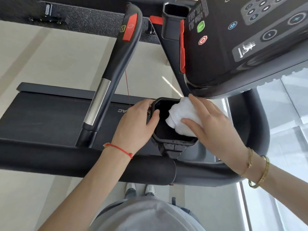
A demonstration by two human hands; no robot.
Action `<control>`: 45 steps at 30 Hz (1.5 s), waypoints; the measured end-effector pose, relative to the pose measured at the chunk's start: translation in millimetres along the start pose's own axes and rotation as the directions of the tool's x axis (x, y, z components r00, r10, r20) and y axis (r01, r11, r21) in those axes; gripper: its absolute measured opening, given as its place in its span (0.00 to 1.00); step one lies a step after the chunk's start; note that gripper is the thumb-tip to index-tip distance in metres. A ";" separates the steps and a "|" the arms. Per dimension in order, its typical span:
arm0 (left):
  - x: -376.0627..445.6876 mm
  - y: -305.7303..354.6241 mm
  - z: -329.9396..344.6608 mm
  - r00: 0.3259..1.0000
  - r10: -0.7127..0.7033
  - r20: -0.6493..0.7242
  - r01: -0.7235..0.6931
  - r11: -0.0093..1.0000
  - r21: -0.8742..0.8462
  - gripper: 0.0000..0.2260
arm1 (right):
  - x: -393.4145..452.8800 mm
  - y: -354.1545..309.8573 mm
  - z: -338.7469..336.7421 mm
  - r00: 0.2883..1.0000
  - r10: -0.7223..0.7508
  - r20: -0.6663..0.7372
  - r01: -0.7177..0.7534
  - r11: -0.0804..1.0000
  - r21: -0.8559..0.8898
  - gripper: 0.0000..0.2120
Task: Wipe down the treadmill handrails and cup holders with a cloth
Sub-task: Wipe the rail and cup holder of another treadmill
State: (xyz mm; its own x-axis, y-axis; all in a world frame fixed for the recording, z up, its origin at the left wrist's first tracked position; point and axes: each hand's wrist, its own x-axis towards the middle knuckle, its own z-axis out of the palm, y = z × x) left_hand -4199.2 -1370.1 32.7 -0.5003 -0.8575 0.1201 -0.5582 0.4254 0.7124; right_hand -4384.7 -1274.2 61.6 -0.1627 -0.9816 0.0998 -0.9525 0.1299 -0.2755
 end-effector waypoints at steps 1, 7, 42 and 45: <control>-0.1 0.4 -0.2 1.000 0.000 0.000 0.000 1.000 0.000 0.12 | 2.7 -1.8 2.2 0.999 0.038 0.004 -0.038 0.999 0.007 0.32; 0.4 0.4 0.0 1.000 0.009 0.002 -0.009 1.000 0.003 0.11 | 6.6 0.0 12.8 0.912 0.380 0.152 -0.404 0.894 0.193 0.23; 0.0 -1.1 3.2 1.000 0.003 -0.028 -0.003 1.000 -0.008 0.11 | -17.0 -3.9 -7.8 0.999 0.003 0.040 -0.009 0.989 0.147 0.29; -1.7 -1.2 1.6 1.000 -0.008 -0.026 0.008 1.000 -0.027 0.12 | -12.5 -7.6 -12.6 0.998 -0.066 0.011 0.067 0.995 -0.080 0.28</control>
State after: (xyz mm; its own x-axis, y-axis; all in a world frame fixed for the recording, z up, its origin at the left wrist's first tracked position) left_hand -4198.7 -1368.6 30.5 -0.4783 -0.8682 0.1321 -0.5440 0.4110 0.7315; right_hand -4378.6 -1261.2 74.5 -0.0967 -0.9895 0.1072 -0.9787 0.0749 -0.1911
